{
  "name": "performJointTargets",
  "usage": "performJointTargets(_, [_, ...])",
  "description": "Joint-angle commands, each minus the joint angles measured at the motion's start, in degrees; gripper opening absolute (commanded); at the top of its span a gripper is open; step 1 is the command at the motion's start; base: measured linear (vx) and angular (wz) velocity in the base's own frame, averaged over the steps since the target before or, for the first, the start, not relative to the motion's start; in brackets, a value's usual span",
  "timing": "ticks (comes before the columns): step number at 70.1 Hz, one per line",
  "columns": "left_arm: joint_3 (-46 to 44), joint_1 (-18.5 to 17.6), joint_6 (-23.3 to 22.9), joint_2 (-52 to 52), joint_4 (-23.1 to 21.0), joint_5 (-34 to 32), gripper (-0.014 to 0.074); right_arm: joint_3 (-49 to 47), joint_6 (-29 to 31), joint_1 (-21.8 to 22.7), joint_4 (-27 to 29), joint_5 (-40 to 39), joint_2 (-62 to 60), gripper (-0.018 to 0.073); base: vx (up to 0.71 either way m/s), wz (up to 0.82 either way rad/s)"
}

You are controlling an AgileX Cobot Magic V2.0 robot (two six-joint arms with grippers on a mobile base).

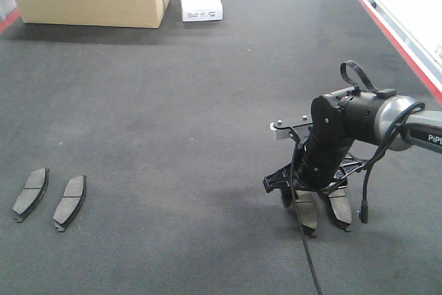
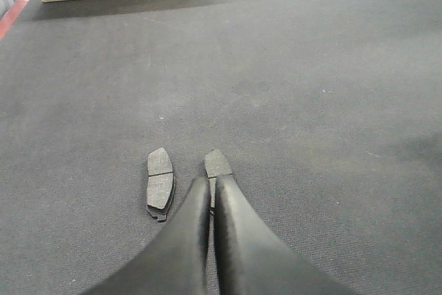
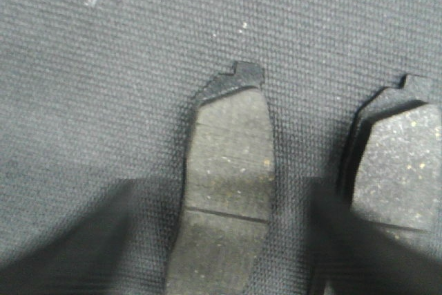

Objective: Move and align brake pads A on conveyor
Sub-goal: 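Lower the right gripper's pad beside the other lying brake pad, then open the right gripper and lift it away from the pads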

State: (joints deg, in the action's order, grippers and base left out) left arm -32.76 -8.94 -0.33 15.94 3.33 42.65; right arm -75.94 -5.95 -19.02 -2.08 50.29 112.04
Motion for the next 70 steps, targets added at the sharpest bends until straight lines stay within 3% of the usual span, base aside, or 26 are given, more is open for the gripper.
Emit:
performJointTargets(1, [-1.18, -0.19, -0.05, 0.52, -0.03, -4.34, -0.0006, -1.70, -0.07, 0.09, -0.24, -0.65, -3.19, 0.0684, 0.00, 0.00])
performJointTargets(12, [-1.18, -0.19, -0.05, 0.52, -0.03, -4.34, -0.0006, -1.70, -0.07, -0.53, -0.87, -0.36, -5.01, 0.0714, 0.00, 0.00])
performJointTargets(26, [-1.18, -0.19, -0.05, 0.52, -0.03, -4.34, -0.0006, -1.70, -0.12, -0.44, -0.81, -1.06, -11.54, 0.0638, 0.00, 0.00])
performJointTargets(32, [-1.18, -0.19, -0.05, 0.52, -0.03, -4.34, -0.0006, -1.65, -0.12, 0.14, -0.88, -0.26, -15.02, 0.0557, 0.00, 0.00])
performJointTargets(39, [-1.18, -0.19, -0.05, 0.52, -0.03, -4.34, -0.0006, -0.17, -0.12, 1.01, -0.96, -0.92, -19.34, 0.0393, 0.00, 0.00])
performJointTargets(51, [-1.18, -0.19, -0.05, 0.52, -0.03, -4.34, -0.0006, 7.90, -0.07, 3.96, -1.09, -5.85, -29.35, -0.0016, 0.00, 0.00])
performJointTargets(70, [-1.18, -0.19, -0.05, 0.52, -0.03, -4.34, -0.0006, 23.01, 0.36, 11.43, -2.73, -8.78, -48.32, -0.0011, 0.00, 0.00])
